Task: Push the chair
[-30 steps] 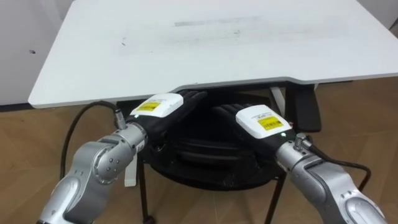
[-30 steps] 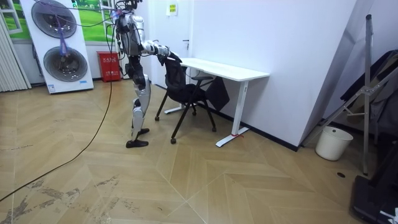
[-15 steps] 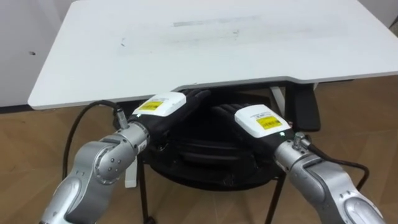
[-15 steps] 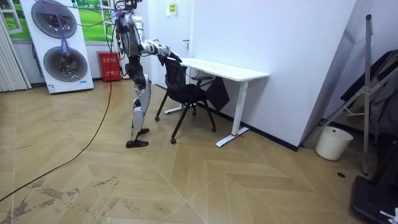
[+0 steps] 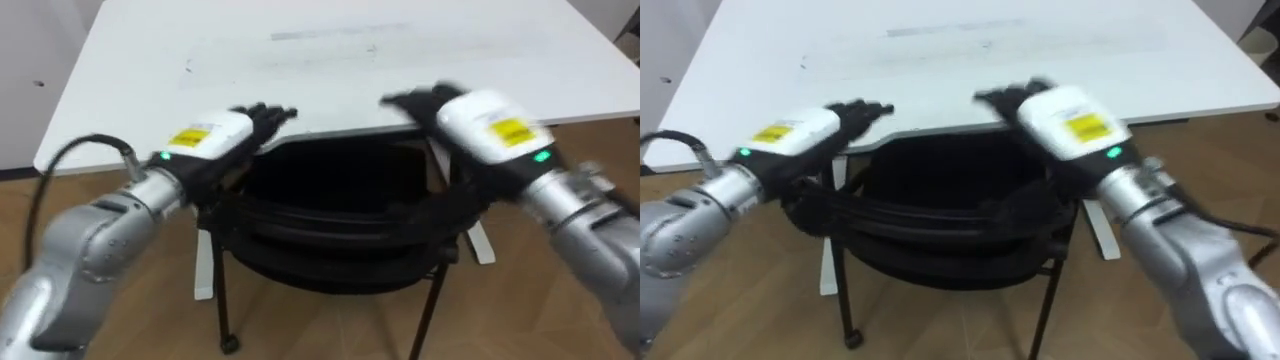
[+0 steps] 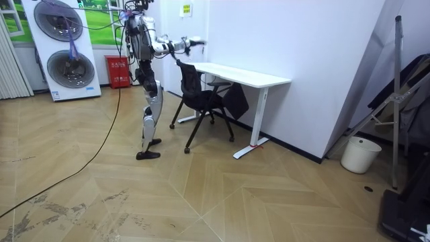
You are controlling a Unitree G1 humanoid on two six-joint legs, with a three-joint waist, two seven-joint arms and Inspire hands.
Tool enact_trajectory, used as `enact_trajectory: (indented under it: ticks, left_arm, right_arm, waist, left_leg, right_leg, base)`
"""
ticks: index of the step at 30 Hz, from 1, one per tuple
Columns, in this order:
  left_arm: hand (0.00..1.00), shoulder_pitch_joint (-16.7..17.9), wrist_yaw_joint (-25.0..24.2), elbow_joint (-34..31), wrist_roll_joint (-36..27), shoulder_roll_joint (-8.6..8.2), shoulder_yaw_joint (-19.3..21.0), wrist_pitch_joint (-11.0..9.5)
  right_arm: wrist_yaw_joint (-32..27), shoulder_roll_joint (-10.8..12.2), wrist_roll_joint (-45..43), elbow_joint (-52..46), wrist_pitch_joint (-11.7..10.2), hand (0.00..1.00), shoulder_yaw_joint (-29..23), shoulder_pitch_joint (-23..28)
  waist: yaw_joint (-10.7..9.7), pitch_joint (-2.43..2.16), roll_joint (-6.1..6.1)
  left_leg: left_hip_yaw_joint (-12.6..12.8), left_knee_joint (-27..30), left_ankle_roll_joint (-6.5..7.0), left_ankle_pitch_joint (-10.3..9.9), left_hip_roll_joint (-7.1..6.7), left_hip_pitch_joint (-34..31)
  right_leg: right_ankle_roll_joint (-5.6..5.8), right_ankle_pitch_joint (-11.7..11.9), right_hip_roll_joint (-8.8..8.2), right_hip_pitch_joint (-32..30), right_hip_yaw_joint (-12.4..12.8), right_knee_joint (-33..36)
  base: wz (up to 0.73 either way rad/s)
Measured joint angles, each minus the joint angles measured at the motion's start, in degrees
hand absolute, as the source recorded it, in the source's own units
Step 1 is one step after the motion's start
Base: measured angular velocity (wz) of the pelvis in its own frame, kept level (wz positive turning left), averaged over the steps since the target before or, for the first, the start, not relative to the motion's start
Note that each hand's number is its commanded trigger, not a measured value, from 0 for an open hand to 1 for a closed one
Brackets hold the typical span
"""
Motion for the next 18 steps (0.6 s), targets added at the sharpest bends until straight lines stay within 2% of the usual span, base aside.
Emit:
enact_trajectory:
  ticks: [1, 2, 3, 5, 6, 7, 8, 9, 11, 12, 13, 14, 16, 17, 18]
  left_arm:
    - [0.0, -0.11, 5.72, -1.86, -0.4, 0.76, 6.08, -0.89]
    - [0.0, -0.02, 11.17, -2.15, -0.9, 0.85, 11.37, -1.83]
    - [0.0, 0.49, 14.05, -2.13, -1.26, 0.82, 13.72, -2.01]
    - [0.0, 5.22, 23.93, -1.93, -3.82, 0.62, 21.39, -2.78]
    - [0.0, 6.47, 25.94, -1.89, -4.12, 0.51, 23.09, -2.78]
    - [0.0, 8.28, 29.41, -1.55, -5.93, -0.29, 26.21, -2.93]
    - [0.0, 9.46, 33.08, -1.04, -10.17, -1.85, 28.72, -3.5]
    - [0.0, 9.95, 35.17, -0.55, -12.72, -2.64, 29.64, -3.61]
    - [0.0, 13.25, 43.47, 1.46, -20.25, -6.42, 33.3, -3.29]
    - [0.0, 14.3, 45.32, 1.92, -21.91, -7.62, 33.85, -3.24]
    - [0.0, 16.63, 49.03, 3.57, -25.04, -10.05, 34.48, -3.0]
    - [0.0, 17.99, 50.44, 4.74, -26.73, -11.22, 34.75, -2.91]
    - [0.0, 23.01, 54.74, 11.58, -35.54, -14.9, 34.56, -1.75]
    - [0.0, 25.08, 56.5, 15.8, -40.69, -16.55, 33.78, -0.65]
    - [0.0, 25.99, 57.3, 17.83, -43.33, -17.32, 33.03, -0.16]
  right_arm:
    - [-3.71, -0.06, 2.74, 0.06, -0.27, 0.0, -5.17, 0.09]
    - [-7.36, -0.06, 4.21, 0.39, -0.2, 0.0, -9.2, 0.21]
    - [-9.3, -0.06, 5.43, 0.52, -0.26, 0.0, -11.05, 0.47]
    - [-16.95, 0.01, 11.69, 1.0, -1.0, 0.0, -17.09, 2.94]
    - [-18.5, 0.14, 13.13, 1.0, -0.98, 0.0, -18.52, 3.7]
    - [-21.57, 0.36, 15.45, 1.02, -0.79, 0.0, -21.28, 4.92]
    - [-24.73, 0.34, 19.85, 1.54, -1.3, 0.0, -23.77, 6.32]
    - [-26.38, 0.43, 22.71, 1.94, -1.39, 0.0, -24.81, 7.07]
    - [-32.64, 1.71, 34.32, 2.8, -0.69, 0.0, -27.29, 10.28]
    - [-33.71, 2.3, 36.91, 2.84, -0.64, 0.0, -27.86, 11.5]
    - [-35.69, 4.51, 41.31, 2.83, -0.25, 0.0, -28.75, 14.17]
    - [-36.59, 5.89, 43.1, 2.98, -0.08, 0.0, -28.84, 15.66]
    - [-38.43, 12.46, 51.75, 4.08, 1.09, 0.0, -28.4, 22.45]
    - [-38.97, 15.24, 55.87, 6.05, 2.13, 0.0, -27.38, 24.97]
    - [-39.35, 16.22, 58.32, 7.42, 2.59, 0.0, -26.56, 26.0]
  waist:
    - [-0.48, -0.24, -0.18]
    - [-0.6, -0.39, -0.07]
    - [-0.84, -0.59, 0.09]
    - [-1.95, -1.33, 0.56]
    - [-2.13, -1.34, 0.62]
    - [-2.3, -1.33, 0.69]
    - [-2.4, -1.32, 0.78]
    - [-2.45, -1.24, 0.77]
    - [-2.69, -1.26, 0.78]
    - [-2.81, -1.3, 0.87]
    - [-2.84, -1.31, 1.07]
    - [-2.73, -1.13, 0.79]
    - [-2.81, -1.04, 0.94]
    - [-2.6, -0.81, 1.03]
    - [-2.53, -0.92, 2.02]
  left_leg:
    - [-0.14, -0.21, -0.02, -0.01, 0.0, 0.25]
    - [-0.14, -0.62, -0.09, -0.05, -0.02, 1.02]
    - [-0.14, -0.82, -0.13, -0.08, -0.05, 1.41]
    - [-0.06, -1.52, -0.22, -0.17, -0.21, 2.4]
    - [0.0, -1.66, -0.22, -0.17, -0.22, 2.59]
    - [0.29, -1.97, -0.25, -0.18, -0.21, 2.95]
    - [0.49, -2.22, -0.29, -0.2, -0.22, 3.29]
    - [0.48, -2.25, -0.32, -0.22, -0.23, 3.45]
    - [1.04, -2.42, -0.51, -0.37, -0.1, 3.96]
    - [1.23, -2.41, -0.54, -0.41, -0.06, 4.05]
    - [1.57, -2.41, -0.57, -0.44, 0.04, 4.13]
    - [1.76, -2.42, -0.59, -0.45, 0.1, 4.12]
    - [2.35, -2.07, -0.79, -0.6, 0.51, 3.79]
    - [2.92, -2.08, -0.83, -0.62, 0.68, 3.76]
    - [3.21, -2.01, -0.88, -0.65, 0.74, 3.78]
  right_leg:
    - [0.03, 0.07, 0.04, 0.24, -0.19, 0.0]
    - [0.19, 0.2, 0.05, 0.69, -0.31, 0.08]
    - [0.25, 0.24, 0.08, 0.97, -0.37, 0.03]
    - [0.3, 0.29, 0.11, 1.57, 0.19, 0.03]
    - [0.3, 0.29, 0.11, 1.68, 0.21, 0.0]
    - [0.31, 0.28, 0.09, 1.76, 0.31, 0.04]
    - [0.38, 0.23, 0.08, 1.85, 0.41, 0.06]
    - [0.41, 0.21, 0.08, 2.03, 0.41, 0.05]
    - [0.5, 0.16, 0.09, 2.16, 0.58, 0.14]
    - [0.5, 0.16, 0.1, 2.2, 0.63, 0.12]
    - [0.49, 0.16, 0.14, 2.2, 0.96, 0.12]
    - [0.5, 0.16, 0.18, 2.11, 1.27, 0.11]
    - [0.49, 0.15, 0.43, 1.55, 2.04, 0.3]
    - [0.48, 0.13, 0.5, 1.19, 2.33, 0.47]
    - [0.41, 0.09, 0.52, 1.14, 2.8, 0.43]
  base:
    - [0.0]
    - [0.0]
    - [-0.03]
    - [-0.03]
    - [-0.06]
    - [-0.11]
    - [-0.11]
    - [-0.09]
    - [-0.14]
    - [-0.19]
    - [-0.14]
    - [-0.15]
    - [-0.21]
    - [-0.24]
    - [-0.21]
